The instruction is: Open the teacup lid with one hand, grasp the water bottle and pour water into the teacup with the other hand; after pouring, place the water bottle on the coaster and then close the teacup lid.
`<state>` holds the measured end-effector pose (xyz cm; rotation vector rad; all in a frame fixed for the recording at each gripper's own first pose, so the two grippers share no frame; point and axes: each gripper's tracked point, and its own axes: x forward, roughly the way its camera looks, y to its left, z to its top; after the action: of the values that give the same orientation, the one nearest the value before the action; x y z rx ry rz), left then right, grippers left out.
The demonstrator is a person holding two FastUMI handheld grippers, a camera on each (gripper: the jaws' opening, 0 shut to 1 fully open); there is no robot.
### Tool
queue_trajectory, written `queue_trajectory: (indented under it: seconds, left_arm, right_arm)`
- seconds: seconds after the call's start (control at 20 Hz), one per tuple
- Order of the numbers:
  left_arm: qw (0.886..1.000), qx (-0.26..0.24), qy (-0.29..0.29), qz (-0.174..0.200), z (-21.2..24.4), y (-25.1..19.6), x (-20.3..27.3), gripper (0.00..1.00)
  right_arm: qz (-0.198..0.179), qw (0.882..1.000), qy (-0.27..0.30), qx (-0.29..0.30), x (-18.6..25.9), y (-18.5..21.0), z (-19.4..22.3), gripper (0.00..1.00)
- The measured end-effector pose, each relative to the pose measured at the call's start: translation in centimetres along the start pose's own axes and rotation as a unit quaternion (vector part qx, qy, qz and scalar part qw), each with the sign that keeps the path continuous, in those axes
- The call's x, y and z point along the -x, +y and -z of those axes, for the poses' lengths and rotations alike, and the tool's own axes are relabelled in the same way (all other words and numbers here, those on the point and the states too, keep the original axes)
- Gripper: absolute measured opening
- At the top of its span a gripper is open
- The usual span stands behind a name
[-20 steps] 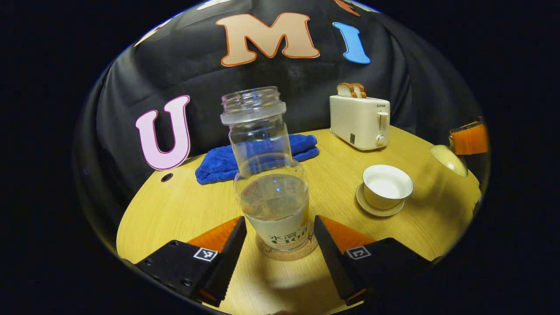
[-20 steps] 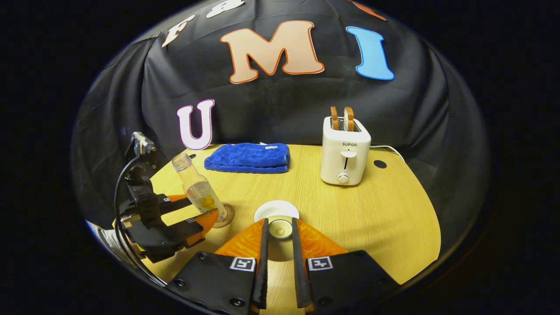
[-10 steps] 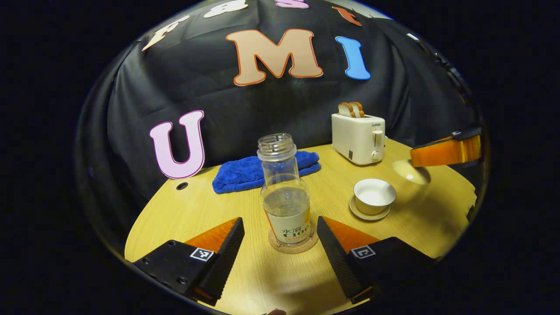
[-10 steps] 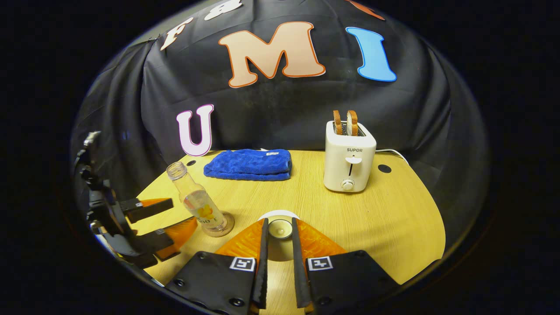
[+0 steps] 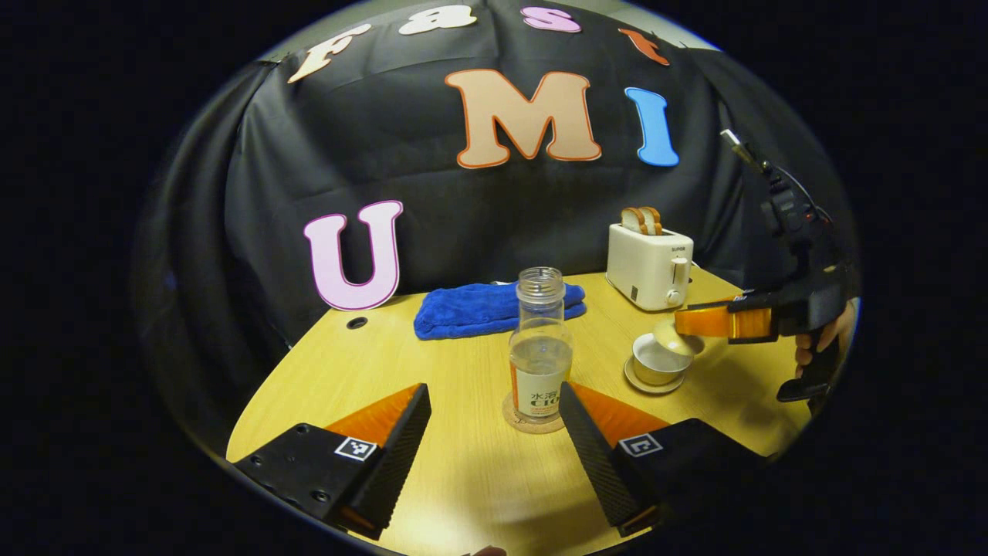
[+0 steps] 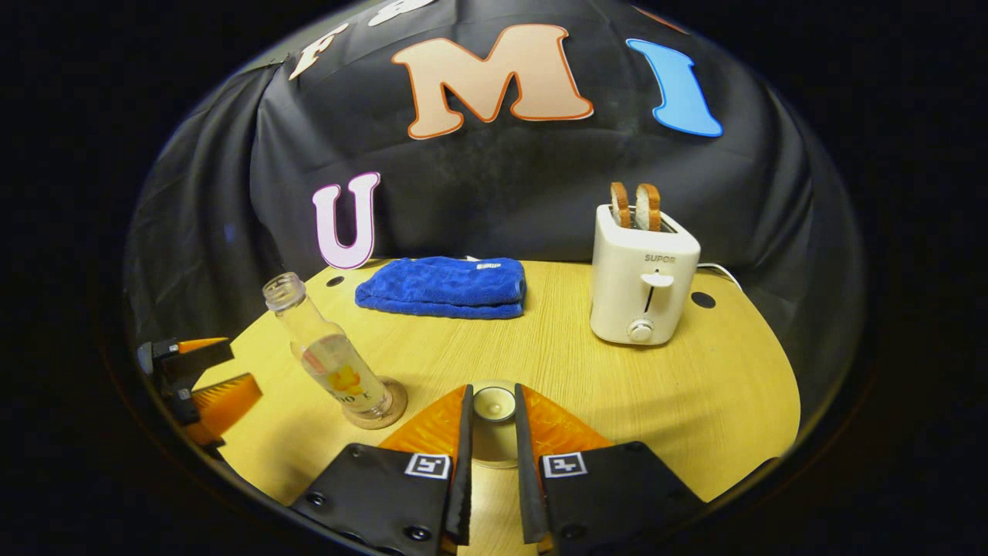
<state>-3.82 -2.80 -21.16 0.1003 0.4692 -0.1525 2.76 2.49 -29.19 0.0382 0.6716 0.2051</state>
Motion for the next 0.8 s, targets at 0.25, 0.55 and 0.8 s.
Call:
queue_trajectory:
  seconds: [0.25,0.55,0.8]
  left_arm:
    - [1.000,0.019,0.001,-0.015,-0.1,1.2,1.4,0.97]
    - [0.999,0.025,-0.007,-0.024,-0.6,1.6,2.3,0.97]
    - [0.999,0.020,-0.005,-0.027,-0.8,1.8,2.6,0.97]
  right_arm:
    - [-0.006,1.000,0.010,0.023,-1.4,0.6,1.3,0.27]
    - [-0.002,0.999,0.010,0.033,-2.3,0.5,1.7,0.30]
    - [0.006,0.999,0.008,0.040,-2.6,-0.2,2.0,0.29]
